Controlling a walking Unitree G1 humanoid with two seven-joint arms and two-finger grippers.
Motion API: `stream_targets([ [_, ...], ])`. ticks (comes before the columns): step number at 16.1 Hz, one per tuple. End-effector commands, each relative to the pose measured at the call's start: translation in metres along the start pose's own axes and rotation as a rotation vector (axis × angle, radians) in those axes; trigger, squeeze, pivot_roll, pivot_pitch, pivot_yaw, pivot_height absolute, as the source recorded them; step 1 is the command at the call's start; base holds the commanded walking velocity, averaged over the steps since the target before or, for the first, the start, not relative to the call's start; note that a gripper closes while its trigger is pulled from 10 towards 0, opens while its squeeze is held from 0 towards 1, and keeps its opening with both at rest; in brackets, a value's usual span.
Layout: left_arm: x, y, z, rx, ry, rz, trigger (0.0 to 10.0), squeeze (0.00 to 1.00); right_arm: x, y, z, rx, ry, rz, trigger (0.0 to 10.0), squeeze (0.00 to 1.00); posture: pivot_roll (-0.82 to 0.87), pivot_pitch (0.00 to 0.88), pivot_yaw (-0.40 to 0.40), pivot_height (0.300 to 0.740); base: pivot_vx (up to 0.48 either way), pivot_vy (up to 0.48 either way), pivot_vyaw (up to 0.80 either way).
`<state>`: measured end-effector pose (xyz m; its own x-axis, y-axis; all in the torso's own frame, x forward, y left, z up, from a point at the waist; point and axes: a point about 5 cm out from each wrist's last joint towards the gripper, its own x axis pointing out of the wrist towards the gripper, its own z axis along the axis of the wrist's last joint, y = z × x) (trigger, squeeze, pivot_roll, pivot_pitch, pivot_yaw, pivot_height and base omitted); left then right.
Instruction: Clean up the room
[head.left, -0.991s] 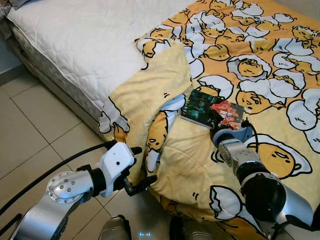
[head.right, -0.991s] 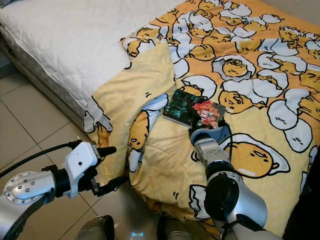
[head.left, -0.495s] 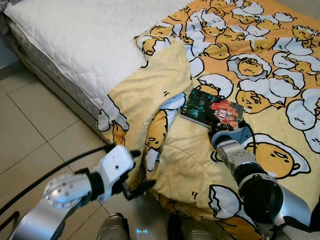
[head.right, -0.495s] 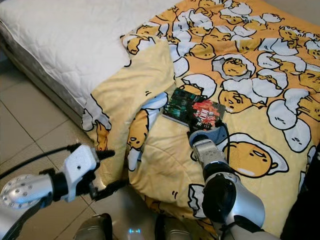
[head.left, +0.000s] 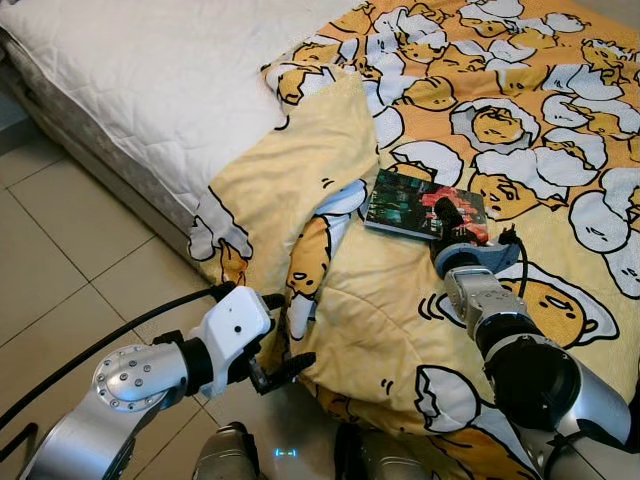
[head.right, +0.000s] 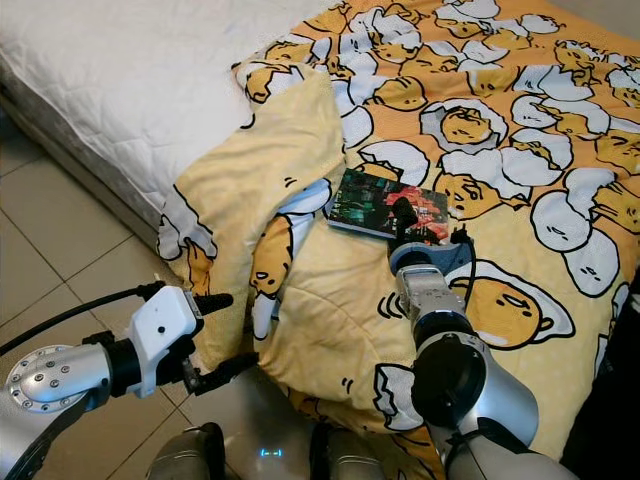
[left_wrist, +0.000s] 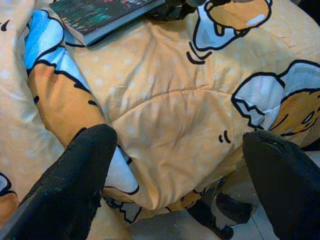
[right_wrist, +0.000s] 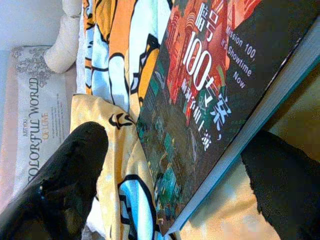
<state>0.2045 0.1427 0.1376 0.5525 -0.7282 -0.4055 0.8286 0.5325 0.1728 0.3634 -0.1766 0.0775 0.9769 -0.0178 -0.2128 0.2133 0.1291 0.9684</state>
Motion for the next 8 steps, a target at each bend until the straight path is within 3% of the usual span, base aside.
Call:
stream_targets([
  [1, 0.002, -0.005, -0.001, -0.005, 0.003, -0.018, 10.0, 0.62, 0.002, 0.007, 0.008, 0.008, -0.023, 0.028, 10.0, 0.0, 0.11, 0.212, -0.109, 0.74, 0.0, 0.0, 0.0],
  [5, 0.001, -0.006, 0.001, -0.008, -0.004, -0.004, 10.0, 0.62, 0.004, 0.009, 0.001, -0.008, -0.009, 0.007, 10.0, 0.0, 0.13, 0.225, -0.126, 0.74, 0.0, 0.0, 0.0],
  [6, 0.0, -0.006, 0.002, -0.007, -0.008, 0.005, 10.0, 0.62, 0.004, 0.008, -0.001, -0.029, -0.013, -0.025, 8.4, 0.0, 0.15, 0.238, -0.129, 0.74, 0.0, 0.0, 0.0],
  [7, -0.002, -0.006, 0.005, -0.003, -0.012, 0.016, 10.0, 0.62, 0.004, 0.007, -0.002, -0.032, -0.018, -0.045, 7.8, 0.0, 0.17, 0.252, -0.126, 0.74, 0.0, 0.0, 0.0],
  [8, -0.004, -0.006, 0.008, -0.001, -0.019, 0.032, 10.0, 0.62, 0.003, 0.004, -0.003, -0.04, -0.022, -0.066, 10.0, 0.0, 0.19, 0.266, -0.125, 0.74, 0.0, 0.0, 0.0],
])
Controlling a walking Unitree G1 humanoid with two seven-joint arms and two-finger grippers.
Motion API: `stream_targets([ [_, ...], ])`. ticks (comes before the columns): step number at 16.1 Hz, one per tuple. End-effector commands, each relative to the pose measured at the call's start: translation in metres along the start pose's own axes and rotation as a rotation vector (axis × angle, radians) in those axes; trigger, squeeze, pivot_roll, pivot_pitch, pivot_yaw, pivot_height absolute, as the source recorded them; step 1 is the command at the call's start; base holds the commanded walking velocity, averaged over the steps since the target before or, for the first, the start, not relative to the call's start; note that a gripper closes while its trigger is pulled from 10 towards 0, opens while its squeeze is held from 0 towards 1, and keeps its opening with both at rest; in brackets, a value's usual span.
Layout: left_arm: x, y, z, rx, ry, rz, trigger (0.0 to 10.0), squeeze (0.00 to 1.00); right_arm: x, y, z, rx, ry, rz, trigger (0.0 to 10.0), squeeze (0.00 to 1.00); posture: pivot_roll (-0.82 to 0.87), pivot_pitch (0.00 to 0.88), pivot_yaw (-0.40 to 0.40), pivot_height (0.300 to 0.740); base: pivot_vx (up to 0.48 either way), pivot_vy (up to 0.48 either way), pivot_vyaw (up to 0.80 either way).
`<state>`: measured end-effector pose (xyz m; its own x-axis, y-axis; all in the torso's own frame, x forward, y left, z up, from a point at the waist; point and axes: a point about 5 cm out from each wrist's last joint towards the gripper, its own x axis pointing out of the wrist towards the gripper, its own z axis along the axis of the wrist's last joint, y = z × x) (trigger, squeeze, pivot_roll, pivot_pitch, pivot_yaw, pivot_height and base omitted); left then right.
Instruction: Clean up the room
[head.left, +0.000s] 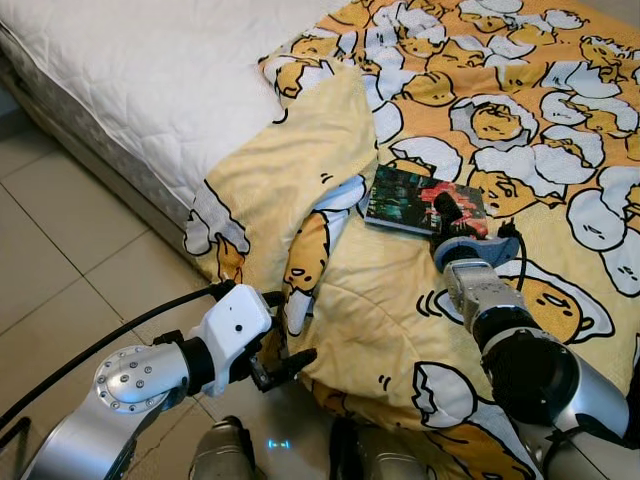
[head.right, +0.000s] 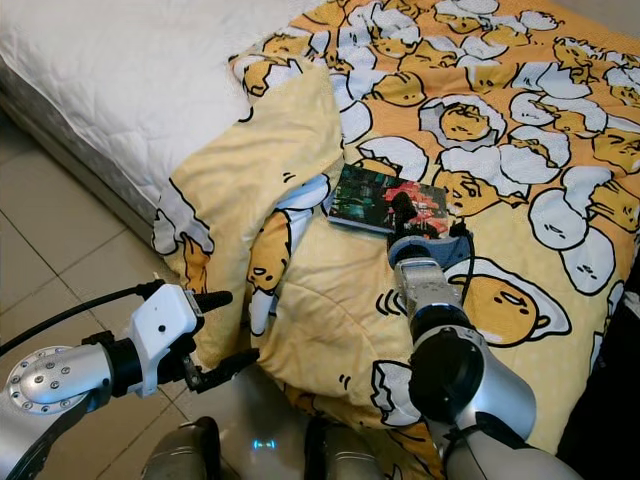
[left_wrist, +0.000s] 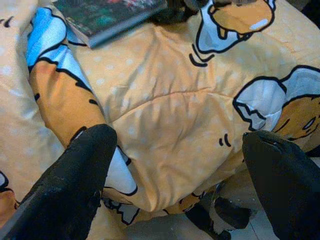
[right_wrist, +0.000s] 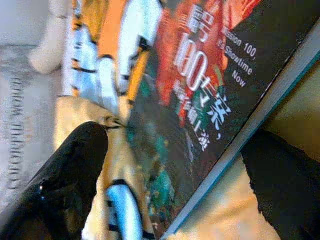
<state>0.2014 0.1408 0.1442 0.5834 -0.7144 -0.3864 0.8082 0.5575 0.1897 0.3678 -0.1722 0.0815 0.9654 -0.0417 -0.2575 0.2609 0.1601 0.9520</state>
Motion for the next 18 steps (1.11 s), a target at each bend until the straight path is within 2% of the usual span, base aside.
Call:
stream_targets([
  [1, -0.005, -0.002, 0.004, -0.001, -0.01, 0.018, 10.0, 0.62, -0.001, -0.004, 0.0, -0.013, -0.01, -0.045, 10.0, 0.0, 0.21, 0.285, -0.12, 0.74, 0.0, 0.0, 0.0],
  [6, -0.016, -0.004, 0.009, 0.002, -0.012, 0.052, 10.0, 0.62, -0.002, -0.011, -0.005, 0.011, -0.033, -0.088, 10.0, 0.0, 0.25, 0.329, -0.091, 0.74, 0.0, 0.0, 0.0],
  [7, -0.016, -0.004, 0.009, 0.002, -0.011, 0.053, 10.0, 0.62, -0.002, -0.01, -0.006, 0.018, -0.036, -0.082, 10.0, 0.0, 0.25, 0.332, -0.089, 0.74, 0.0, 0.0, 0.0],
  [9, -0.018, -0.005, 0.009, 0.0, -0.008, 0.057, 10.0, 0.62, 0.001, 0.002, -0.005, 0.075, -0.053, -0.014, 9.8, 0.0, 0.25, 0.337, -0.087, 0.74, 0.0, 0.0, 0.0],
  [11, -0.018, -0.006, 0.01, -0.003, -0.01, 0.059, 10.0, 0.62, 0.003, 0.014, 0.0, 0.096, -0.072, 0.047, 1.1, 0.0, 0.25, 0.331, -0.095, 0.74, 0.0, 0.0, 0.0],
  [12, -0.018, -0.006, 0.011, -0.005, -0.014, 0.063, 10.0, 0.62, 0.005, 0.019, 0.002, 0.106, -0.077, 0.075, 0.0, 0.0, 0.25, 0.326, -0.1, 0.74, 0.0, 0.0, 0.0],
  [18, -0.018, -0.008, 0.011, -0.013, -0.017, 0.067, 10.0, 0.62, 0.005, 0.024, 0.003, 0.111, -0.08, 0.115, 0.0, 0.0, 0.24, 0.323, -0.105, 0.74, 0.0, 0.0, 0.0],
])
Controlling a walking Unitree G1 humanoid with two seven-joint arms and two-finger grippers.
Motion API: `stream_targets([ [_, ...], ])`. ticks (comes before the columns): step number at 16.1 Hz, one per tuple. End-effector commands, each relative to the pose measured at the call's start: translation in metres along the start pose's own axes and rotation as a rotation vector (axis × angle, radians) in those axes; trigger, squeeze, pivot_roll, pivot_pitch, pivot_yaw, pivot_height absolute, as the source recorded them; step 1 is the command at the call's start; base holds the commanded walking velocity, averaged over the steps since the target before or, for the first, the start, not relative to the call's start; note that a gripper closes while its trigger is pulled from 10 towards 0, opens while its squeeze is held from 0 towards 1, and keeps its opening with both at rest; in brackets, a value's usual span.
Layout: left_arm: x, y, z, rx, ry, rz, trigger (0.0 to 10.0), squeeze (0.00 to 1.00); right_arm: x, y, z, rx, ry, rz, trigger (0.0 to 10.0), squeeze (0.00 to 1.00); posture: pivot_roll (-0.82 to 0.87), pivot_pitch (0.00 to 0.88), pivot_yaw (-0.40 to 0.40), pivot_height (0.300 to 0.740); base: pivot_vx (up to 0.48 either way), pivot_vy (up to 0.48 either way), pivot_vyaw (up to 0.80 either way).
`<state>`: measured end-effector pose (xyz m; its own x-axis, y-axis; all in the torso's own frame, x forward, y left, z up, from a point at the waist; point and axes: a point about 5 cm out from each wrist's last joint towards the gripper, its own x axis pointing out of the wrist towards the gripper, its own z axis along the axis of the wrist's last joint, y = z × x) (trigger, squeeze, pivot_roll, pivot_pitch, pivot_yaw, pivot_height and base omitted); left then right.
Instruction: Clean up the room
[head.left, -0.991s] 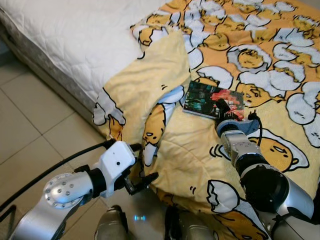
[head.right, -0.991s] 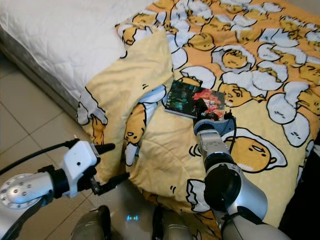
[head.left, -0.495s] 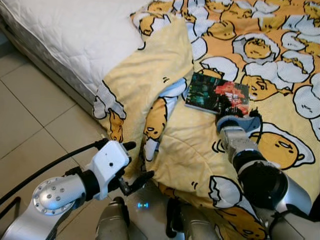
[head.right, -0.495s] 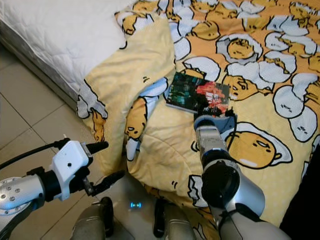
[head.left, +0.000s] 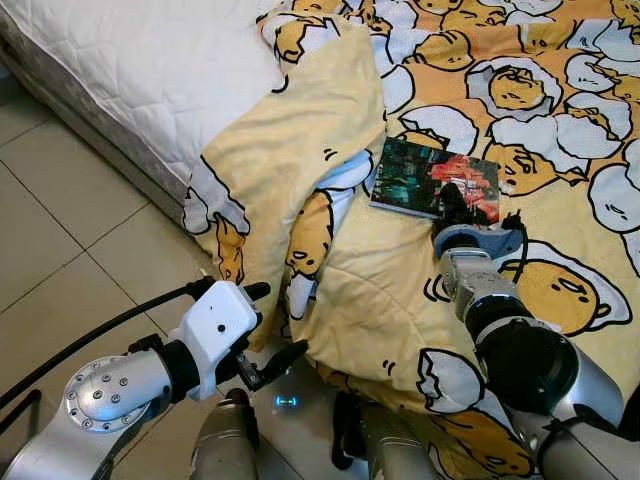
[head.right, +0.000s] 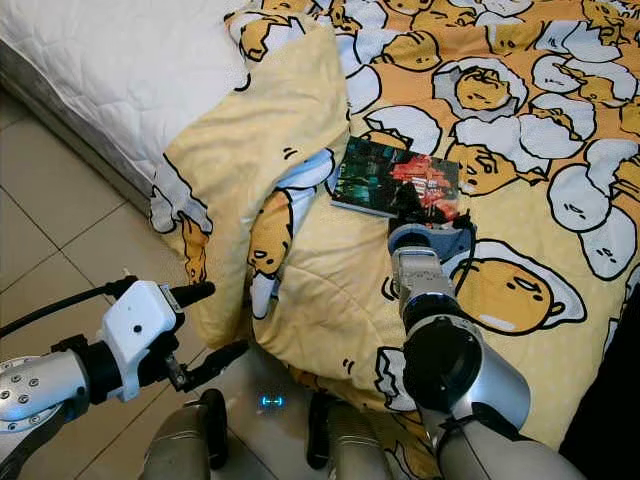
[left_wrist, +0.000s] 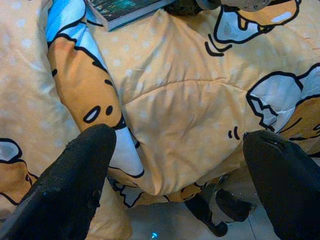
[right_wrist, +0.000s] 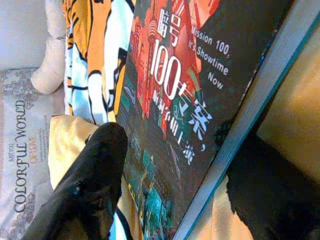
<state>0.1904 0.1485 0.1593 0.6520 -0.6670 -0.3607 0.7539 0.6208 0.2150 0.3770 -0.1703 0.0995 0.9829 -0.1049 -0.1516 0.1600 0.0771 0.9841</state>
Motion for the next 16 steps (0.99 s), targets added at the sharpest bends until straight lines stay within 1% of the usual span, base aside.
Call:
stream_targets([
  [1, -0.001, -0.006, 0.002, -0.005, -0.008, -0.02, 10.0, 0.62, 0.002, 0.005, 0.002, 0.021, -0.005, 0.018, 0.0, 0.0, 0.24, 0.323, -0.105, 0.74, 0.0, 0.0, 0.0],
  [9, 0.003, -0.005, 0.003, -0.004, -0.02, -0.019, 10.0, 0.62, 0.002, 0.007, 0.005, 0.022, -0.012, 0.036, 0.0, 0.0, 0.24, 0.308, -0.104, 0.74, 0.0, 0.0, 0.0],
  [13, 0.01, -0.002, 0.001, -0.004, -0.042, 0.0, 10.0, 0.62, 0.003, 0.01, 0.011, 0.032, -0.032, 0.055, 0.0, 0.0, 0.21, 0.239, -0.112, 0.74, 0.0, 0.0, 0.0],
  [16, 0.022, 0.0, -0.003, -0.02, -0.067, 0.027, 10.0, 0.62, 0.002, 0.008, 0.017, 0.048, -0.049, 0.073, 0.0, 0.0, 0.15, 0.14, -0.122, 0.74, 0.0, 0.0, 0.0],
])
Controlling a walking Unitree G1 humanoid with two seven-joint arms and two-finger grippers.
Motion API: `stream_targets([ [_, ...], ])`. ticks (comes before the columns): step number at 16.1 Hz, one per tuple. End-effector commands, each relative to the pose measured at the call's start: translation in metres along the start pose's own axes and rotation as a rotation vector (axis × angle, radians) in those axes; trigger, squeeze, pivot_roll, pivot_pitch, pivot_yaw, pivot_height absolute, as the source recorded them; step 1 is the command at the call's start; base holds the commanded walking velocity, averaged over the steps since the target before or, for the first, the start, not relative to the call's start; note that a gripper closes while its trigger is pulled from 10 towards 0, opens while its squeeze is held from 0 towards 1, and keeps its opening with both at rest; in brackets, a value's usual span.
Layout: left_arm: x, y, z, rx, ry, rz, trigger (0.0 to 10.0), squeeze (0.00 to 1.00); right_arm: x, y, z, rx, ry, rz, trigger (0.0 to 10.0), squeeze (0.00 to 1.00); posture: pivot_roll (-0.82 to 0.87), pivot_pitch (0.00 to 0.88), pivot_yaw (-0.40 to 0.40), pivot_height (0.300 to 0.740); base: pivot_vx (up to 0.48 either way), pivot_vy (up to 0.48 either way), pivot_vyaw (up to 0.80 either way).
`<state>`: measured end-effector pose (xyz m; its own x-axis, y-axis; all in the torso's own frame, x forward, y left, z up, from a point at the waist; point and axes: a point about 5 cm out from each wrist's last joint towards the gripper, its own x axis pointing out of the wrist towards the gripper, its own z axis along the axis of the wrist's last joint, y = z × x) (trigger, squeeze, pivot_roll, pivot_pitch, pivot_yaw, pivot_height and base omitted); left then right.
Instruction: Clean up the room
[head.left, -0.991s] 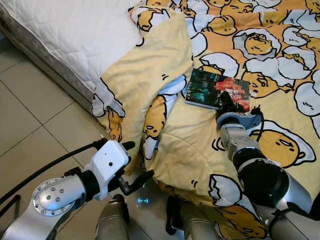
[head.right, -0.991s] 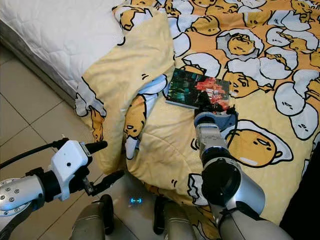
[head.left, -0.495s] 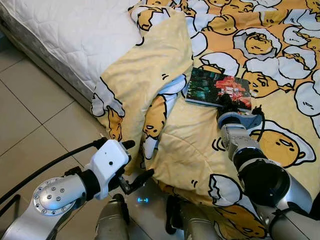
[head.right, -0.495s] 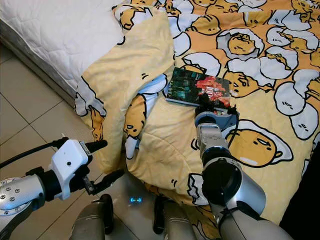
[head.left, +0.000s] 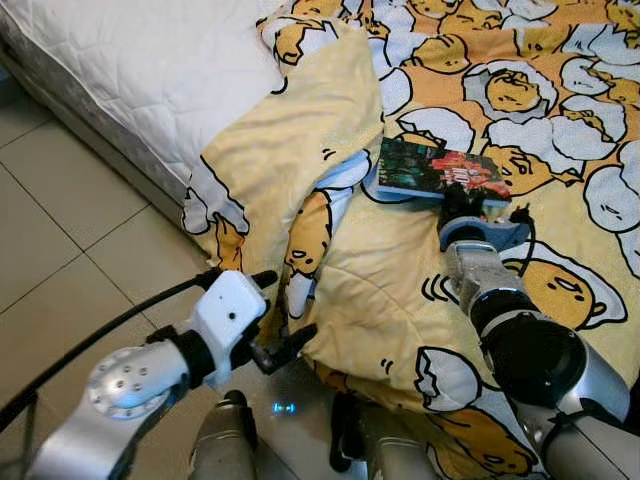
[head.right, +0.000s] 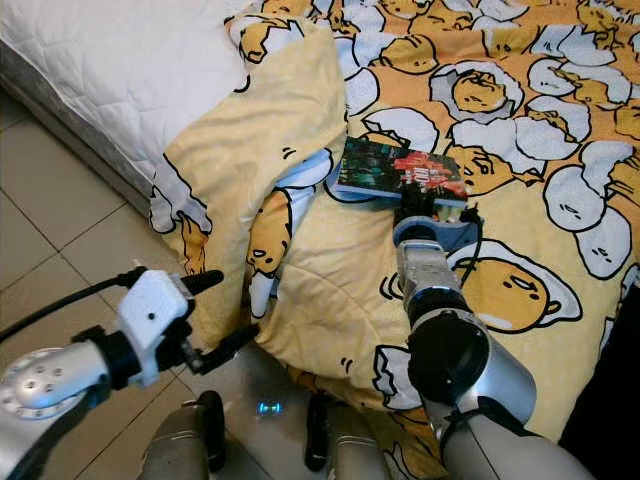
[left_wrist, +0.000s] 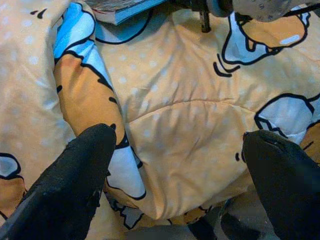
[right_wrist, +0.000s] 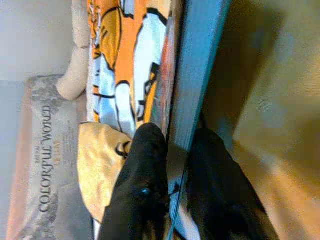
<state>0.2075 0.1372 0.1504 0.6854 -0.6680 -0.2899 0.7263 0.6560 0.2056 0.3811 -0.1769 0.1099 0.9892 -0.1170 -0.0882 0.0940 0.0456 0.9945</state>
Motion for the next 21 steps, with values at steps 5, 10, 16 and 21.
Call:
stream_targets([
  [5, 0.025, 0.005, -0.003, -0.001, -0.047, 0.059, 10.0, 0.62, -0.009, -0.017, 0.017, -0.049, 0.006, 0.023, 0.0, 0.0, 0.07, 0.044, -0.119, 0.74, 0.0, 0.0, 0.0],
  [10, 0.037, 0.019, -0.002, 0.029, -0.066, 0.096, 10.0, 0.62, -0.012, -0.021, 0.019, -0.076, 0.024, 0.056, 0.0, 0.0, 0.03, 0.0, -0.05, 0.74, 0.0, 0.0, 0.0],
  [16, 0.046, 0.021, -0.009, 0.026, -0.068, 0.134, 10.0, 0.62, -0.021, -0.026, 0.028, -0.168, 0.117, 0.124, 0.0, 0.0, 0.01, 0.0, -0.003, 0.74, 0.0, 0.0, 0.0],
  [21, 0.043, 0.022, -0.015, 0.036, -0.059, 0.155, 10.0, 0.62, -0.031, -0.026, 0.031, -0.227, 0.15, 0.188, 0.0, 0.0, 0.01, 0.0, -0.003, 0.74, 0.0, 0.0, 0.0],
])
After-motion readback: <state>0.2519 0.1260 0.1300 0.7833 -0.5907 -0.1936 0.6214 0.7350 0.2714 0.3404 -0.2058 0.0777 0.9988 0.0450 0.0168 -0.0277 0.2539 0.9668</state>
